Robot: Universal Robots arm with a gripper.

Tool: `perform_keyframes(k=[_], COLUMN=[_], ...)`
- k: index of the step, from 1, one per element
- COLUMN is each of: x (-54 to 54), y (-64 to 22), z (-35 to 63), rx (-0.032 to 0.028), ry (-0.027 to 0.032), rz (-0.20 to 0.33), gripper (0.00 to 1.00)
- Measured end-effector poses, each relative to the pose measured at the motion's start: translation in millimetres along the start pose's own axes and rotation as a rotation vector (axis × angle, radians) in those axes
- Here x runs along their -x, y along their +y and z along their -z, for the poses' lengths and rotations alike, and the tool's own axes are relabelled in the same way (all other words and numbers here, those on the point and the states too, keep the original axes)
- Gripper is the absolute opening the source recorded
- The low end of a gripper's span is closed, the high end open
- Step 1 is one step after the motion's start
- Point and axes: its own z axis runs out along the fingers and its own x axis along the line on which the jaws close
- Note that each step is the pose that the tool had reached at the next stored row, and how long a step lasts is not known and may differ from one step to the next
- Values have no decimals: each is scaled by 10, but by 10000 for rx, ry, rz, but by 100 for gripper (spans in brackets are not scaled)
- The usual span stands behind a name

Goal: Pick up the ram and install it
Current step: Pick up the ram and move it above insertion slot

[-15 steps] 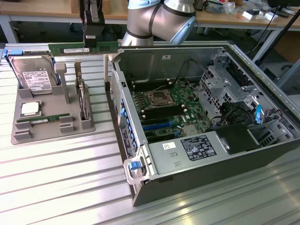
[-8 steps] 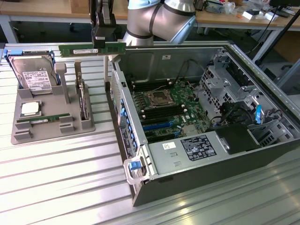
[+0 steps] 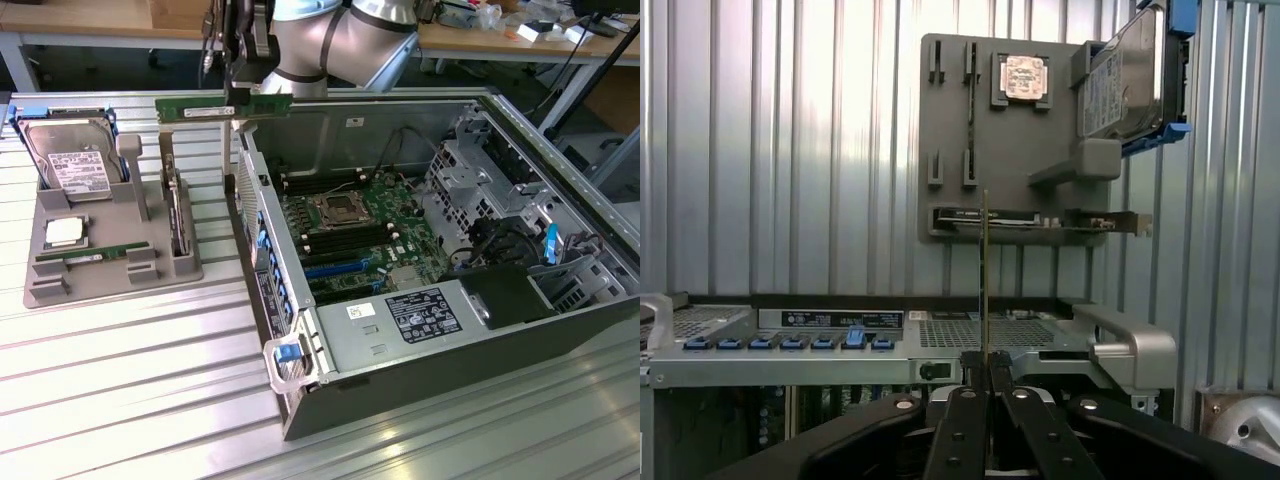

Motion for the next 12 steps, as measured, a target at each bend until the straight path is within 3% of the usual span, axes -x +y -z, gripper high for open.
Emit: perform_keyframes(k=[12], x=[-15], y=[-321], z=[-34], rx=[0], ry=[6], rz=[0], gripper=[12])
